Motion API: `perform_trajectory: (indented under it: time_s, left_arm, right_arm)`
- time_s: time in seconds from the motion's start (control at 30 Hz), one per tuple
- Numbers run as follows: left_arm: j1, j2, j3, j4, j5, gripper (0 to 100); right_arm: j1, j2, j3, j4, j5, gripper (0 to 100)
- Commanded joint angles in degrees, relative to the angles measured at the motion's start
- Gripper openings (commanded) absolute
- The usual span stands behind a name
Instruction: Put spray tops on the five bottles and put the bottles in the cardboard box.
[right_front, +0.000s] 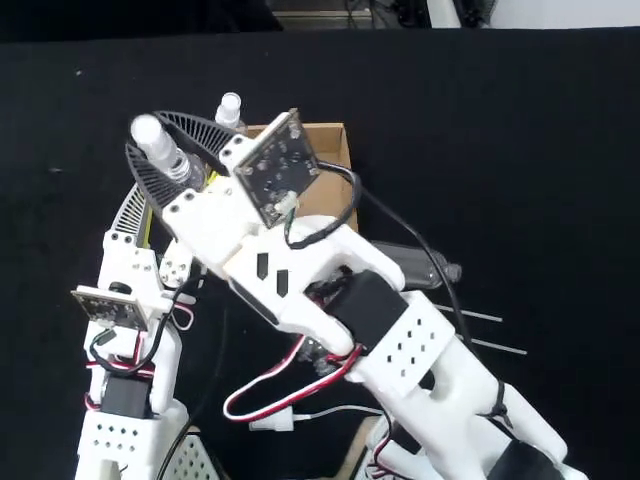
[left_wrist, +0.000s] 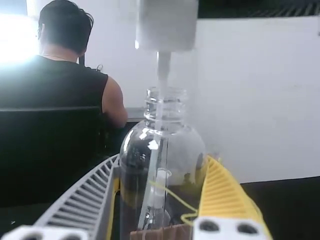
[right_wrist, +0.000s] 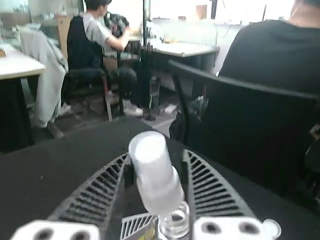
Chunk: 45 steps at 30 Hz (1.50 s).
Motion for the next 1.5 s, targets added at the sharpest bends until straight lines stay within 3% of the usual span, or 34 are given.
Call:
perform_trajectory:
  time_s: [0.0,0.27,0.7,0.93,1.2,1.47]
  left_arm:
    - [0.31,-0.26,1.27,0.09,0.26,3]
    - [0.04,-0.26,1.27,0.09,0.18,3]
    - [0.31,-0.26,1.27,0.18,0.35,3]
    - [0.31,-0.26,1.27,0.26,0.35,3]
    - [0.31,-0.26,1.27,0.35,0.26,3]
    - [0.31,-0.26,1.27,0.35,0.35,3]
  right_arm:
    - [-0.97,-0.13,-3.56,1.85,0.35,14.2]
    - [-0.79,-0.22,-7.25,3.60,0.35,12.7]
    - [-0.62,-4.88,-21.67,24.62,0.35,12.6]
    - [8.18,-11.82,-20.62,30.86,0.35,2.0]
    - [20.66,-15.16,-9.71,32.26,0.35,1.9]
    - [32.88,-24.13,11.47,29.71,0.44,1.9]
